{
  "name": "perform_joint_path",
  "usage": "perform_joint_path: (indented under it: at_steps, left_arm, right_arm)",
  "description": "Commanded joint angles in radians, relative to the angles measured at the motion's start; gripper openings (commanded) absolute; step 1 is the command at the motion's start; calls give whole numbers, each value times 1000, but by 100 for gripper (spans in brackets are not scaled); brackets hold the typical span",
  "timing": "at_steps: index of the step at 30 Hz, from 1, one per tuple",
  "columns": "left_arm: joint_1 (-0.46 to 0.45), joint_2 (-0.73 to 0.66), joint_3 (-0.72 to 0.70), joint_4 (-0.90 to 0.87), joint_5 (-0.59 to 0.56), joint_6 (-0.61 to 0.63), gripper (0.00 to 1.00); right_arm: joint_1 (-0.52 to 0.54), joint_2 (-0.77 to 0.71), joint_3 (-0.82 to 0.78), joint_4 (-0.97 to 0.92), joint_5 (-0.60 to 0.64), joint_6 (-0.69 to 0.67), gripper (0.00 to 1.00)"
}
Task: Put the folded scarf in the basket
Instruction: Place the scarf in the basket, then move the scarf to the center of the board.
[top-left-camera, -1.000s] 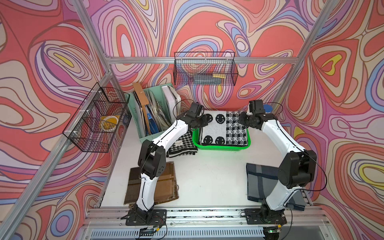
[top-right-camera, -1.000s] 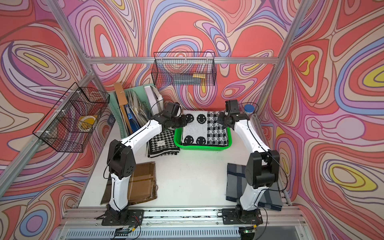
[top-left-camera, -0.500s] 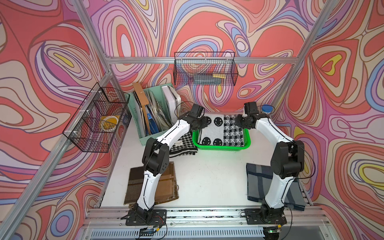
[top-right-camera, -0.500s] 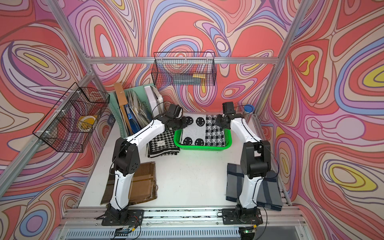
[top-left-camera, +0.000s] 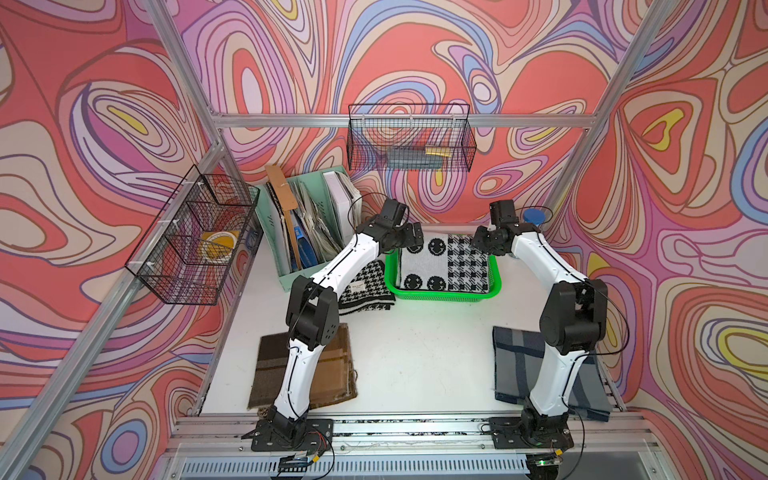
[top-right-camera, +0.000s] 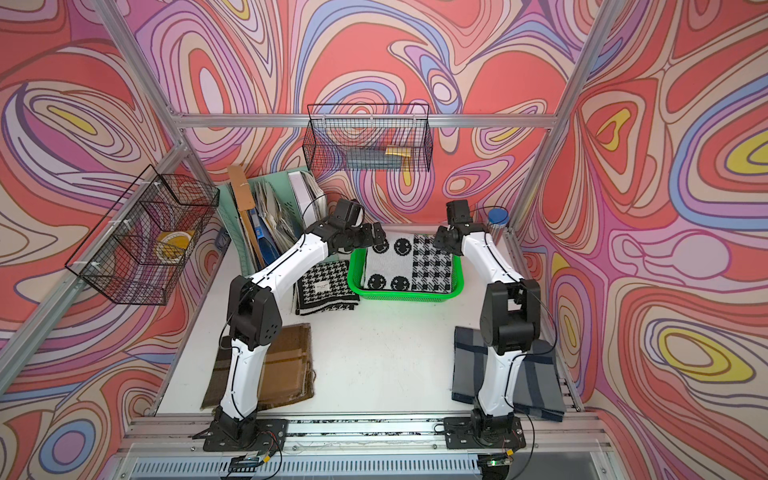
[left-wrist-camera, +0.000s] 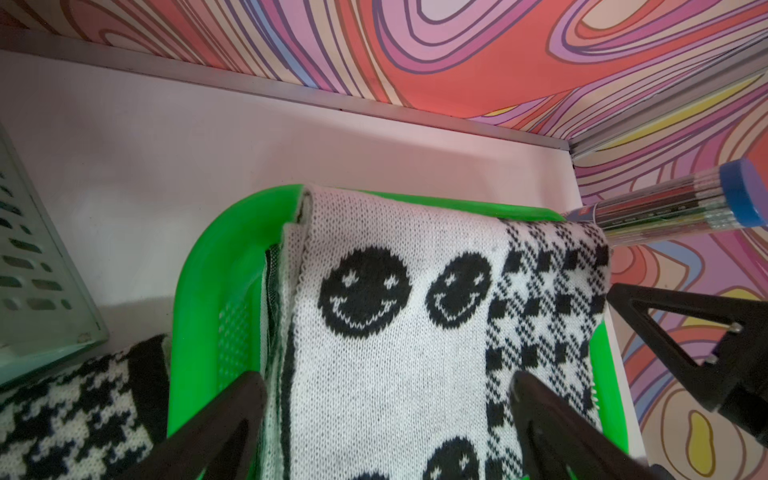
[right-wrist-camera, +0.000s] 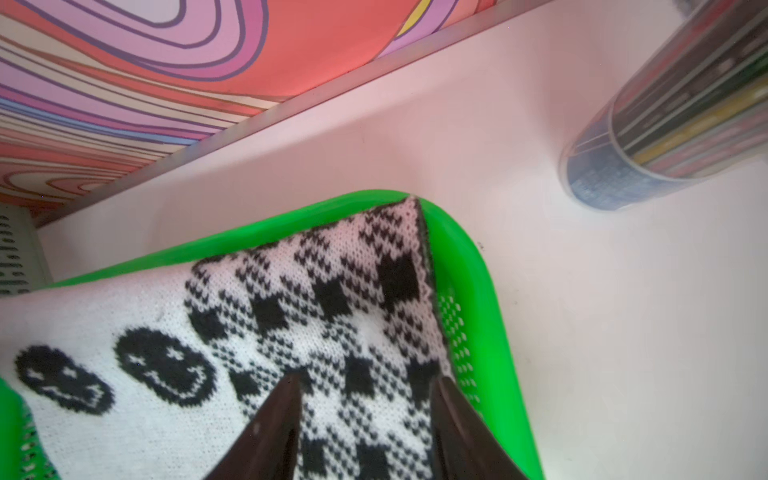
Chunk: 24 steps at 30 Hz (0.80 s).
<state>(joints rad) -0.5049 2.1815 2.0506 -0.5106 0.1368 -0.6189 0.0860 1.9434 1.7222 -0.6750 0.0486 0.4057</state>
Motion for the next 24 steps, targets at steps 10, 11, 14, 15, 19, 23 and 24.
perform_joint_path:
  at_steps: [10, 11, 14, 15, 19, 23, 24]
  left_arm:
    - [-170, -556, -703, 291, 32, -83, 98]
    - [-201, -588, -755, 323, 26, -101, 98]
    - [-306, -653, -879, 382, 0, -147, 97]
    - [-347, -666, -916, 395, -28, -170, 96]
    - [-495, -653, -1001, 500, -81, -252, 93]
    - [-610, -552, -974, 539, -122, -308, 92]
    - [-629, -519, -954, 545, -126, -326, 92]
  right_arm:
    - [-5, -493, -338, -10, 38, 33, 56]
    - [-5, -537, -385, -4, 32, 44, 56]
    - [-4, -680, -502, -4, 3, 74, 56]
    - [-4, -725, -535, -12, -8, 82, 56]
    - [-5, -884, -629, -51, -17, 110, 56]
    - [-3, -1014, -674, -113, -15, 147, 55]
    - [-4, -1040, -681, -128, -14, 157, 56]
